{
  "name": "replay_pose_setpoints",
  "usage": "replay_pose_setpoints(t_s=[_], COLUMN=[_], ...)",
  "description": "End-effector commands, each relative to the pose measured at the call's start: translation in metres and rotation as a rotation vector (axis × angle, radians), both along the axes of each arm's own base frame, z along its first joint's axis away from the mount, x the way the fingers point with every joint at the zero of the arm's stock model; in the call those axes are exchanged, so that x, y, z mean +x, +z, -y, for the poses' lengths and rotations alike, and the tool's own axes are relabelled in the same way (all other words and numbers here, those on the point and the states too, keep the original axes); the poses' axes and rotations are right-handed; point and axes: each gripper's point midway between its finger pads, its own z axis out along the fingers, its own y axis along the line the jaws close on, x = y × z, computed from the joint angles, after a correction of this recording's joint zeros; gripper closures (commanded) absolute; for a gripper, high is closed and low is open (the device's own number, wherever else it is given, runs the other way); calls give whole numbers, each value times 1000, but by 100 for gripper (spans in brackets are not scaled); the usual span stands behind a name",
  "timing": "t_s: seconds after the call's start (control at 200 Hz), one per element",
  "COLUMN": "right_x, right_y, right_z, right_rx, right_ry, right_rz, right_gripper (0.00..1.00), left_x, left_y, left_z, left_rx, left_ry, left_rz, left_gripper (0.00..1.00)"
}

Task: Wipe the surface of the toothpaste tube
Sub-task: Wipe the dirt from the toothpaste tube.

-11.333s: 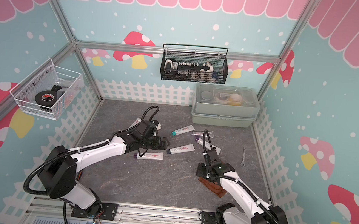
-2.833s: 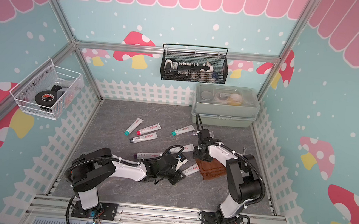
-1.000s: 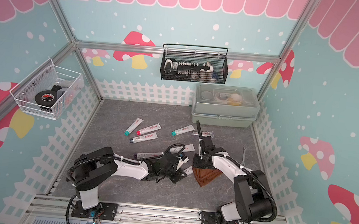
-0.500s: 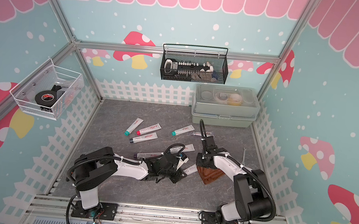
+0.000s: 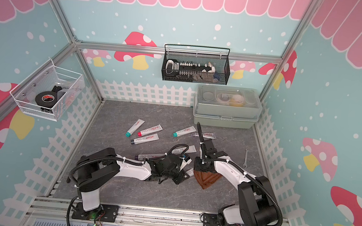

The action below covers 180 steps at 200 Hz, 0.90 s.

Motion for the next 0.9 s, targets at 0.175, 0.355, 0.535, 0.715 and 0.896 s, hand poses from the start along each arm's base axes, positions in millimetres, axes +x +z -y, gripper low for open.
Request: replay_pose_setpoints(t_s=[0.175,0.355,0.535,0.715,0.896], right_x=[-12,-7,-4,-8,-22], right_y=[-24,-26,-27,-22,-8], right_z=[45,60,66,38,4], right_rx=[-205,-223,-212,-85,-24], right_ry=[-78,-103,-109,-46,55], right_rz=[-107,-108,-112,-124,-125], right_gripper=[99,99,100,100,100], left_x=[-6,-10,-9,-8,-6], left_y=[-7,-14,-16,-17,-17], left_z=[-28,-34,-33,-28,-22], left_rx=[44,53,56,60,57], left_ry=[49,55,51,43,34], left_rz=[-6,-17,-20,-26,-29], left_gripper=[67,68,72,71,70])
